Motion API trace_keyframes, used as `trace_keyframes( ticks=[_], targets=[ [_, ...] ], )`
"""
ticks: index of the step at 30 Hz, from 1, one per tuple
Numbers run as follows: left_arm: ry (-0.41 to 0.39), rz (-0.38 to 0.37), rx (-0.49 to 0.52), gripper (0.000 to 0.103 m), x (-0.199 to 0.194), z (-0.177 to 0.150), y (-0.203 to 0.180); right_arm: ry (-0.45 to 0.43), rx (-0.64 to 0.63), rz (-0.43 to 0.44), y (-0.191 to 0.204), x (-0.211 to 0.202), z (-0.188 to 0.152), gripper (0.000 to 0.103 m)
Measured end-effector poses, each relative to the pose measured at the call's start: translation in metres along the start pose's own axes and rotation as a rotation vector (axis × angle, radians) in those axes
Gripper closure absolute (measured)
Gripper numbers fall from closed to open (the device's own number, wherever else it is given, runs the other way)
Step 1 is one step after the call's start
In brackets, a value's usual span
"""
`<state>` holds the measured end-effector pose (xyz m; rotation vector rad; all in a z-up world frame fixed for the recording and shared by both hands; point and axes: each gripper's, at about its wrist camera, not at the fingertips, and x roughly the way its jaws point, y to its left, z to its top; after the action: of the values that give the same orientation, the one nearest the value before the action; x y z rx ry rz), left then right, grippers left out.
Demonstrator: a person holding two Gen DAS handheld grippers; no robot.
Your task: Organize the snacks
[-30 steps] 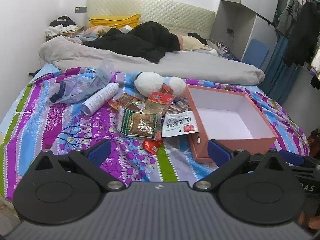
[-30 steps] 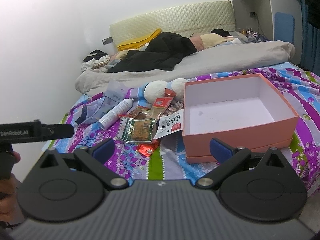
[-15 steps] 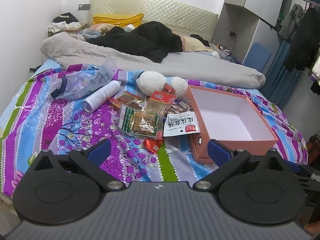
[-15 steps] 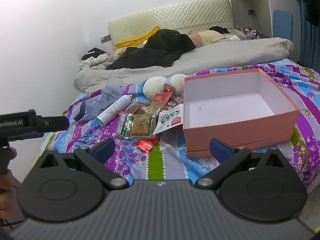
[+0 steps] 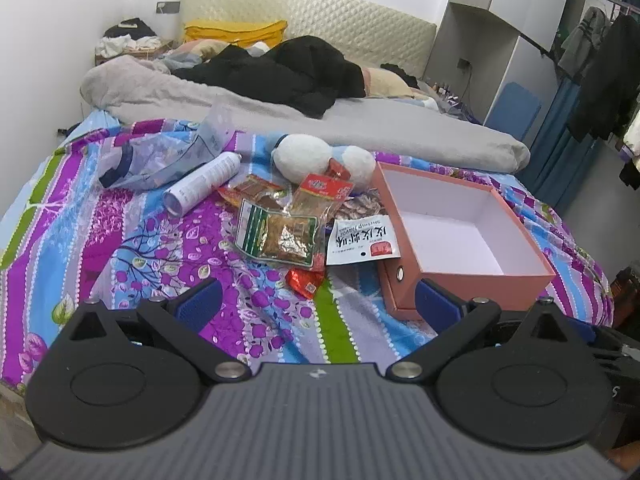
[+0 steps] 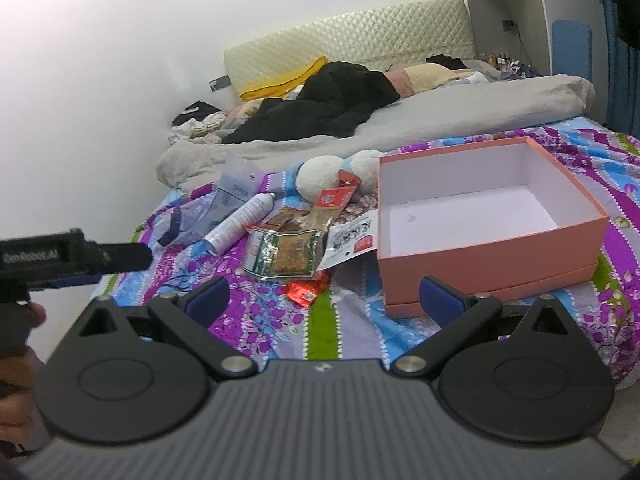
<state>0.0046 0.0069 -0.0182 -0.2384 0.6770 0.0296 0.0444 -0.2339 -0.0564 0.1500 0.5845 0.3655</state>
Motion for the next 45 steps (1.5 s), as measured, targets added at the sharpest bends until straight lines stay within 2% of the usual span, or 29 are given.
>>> trace_keyframes(
  ticks=[5, 9, 14, 19, 20, 22, 26, 31, 37, 39, 41, 43, 45],
  targets=[
    [0.009, 0.005, -0.01, 0.0, 0.005, -0.003, 0.005, 0.016, 0.002, 0.024, 0.002, 0.006, -0.003, 0.0],
    [0.003, -0.012, -0.005, 0.0, 0.009, -0.005, 0.006, 0.006, 0.017, 0.08, 0.001, 0.008, -0.007, 0.0],
    [0.03, -0.036, -0.009, 0.0, 0.025, -0.008, 0.009, -0.003, 0.005, 0.075, 0.002, 0.017, -0.012, 0.0],
    [0.054, -0.049, -0.007, 0.0, 0.046, -0.008, 0.015, -0.011, 0.045, 0.075, -0.006, 0.029, -0.014, 0.0],
    [0.062, -0.048, -0.005, 0.0, 0.052, -0.008, 0.016, -0.016, 0.057, 0.078, -0.008, 0.031, -0.015, 0.001],
    [0.072, -0.048, 0.003, 0.0, 0.06, -0.008, 0.019, -0.024, 0.091, 0.084, -0.011, 0.036, -0.016, 0.013],
    [0.101, -0.043, 0.025, 0.0, 0.079, -0.008, 0.024, -0.023, 0.164, 0.086, -0.016, 0.05, -0.022, 0.022],
    [0.135, -0.039, 0.044, 0.0, 0.105, -0.009, 0.031, -0.049, 0.222, 0.087, -0.015, 0.063, -0.035, 0.021],
    [0.124, -0.067, 0.056, 0.001, 0.127, -0.013, 0.042, -0.017, 0.291, 0.082, -0.018, 0.085, -0.039, 0.022],
    [0.119, -0.065, 0.062, 0.001, 0.135, -0.014, 0.045, -0.013, 0.331, 0.083, -0.02, 0.091, -0.041, 0.029],
    [0.13, -0.075, 0.075, 0.007, 0.145, -0.015, 0.047, -0.017, 0.357, 0.089, -0.019, 0.096, -0.042, 0.042],
    [0.128, -0.08, 0.102, 0.008, 0.156, -0.015, 0.048, -0.034, 0.378, 0.088, -0.017, 0.103, -0.043, 0.048],
    [0.126, -0.088, 0.114, 0.008, 0.169, -0.017, 0.05, -0.041, 0.39, 0.079, -0.015, 0.112, -0.044, 0.048]
  ],
)
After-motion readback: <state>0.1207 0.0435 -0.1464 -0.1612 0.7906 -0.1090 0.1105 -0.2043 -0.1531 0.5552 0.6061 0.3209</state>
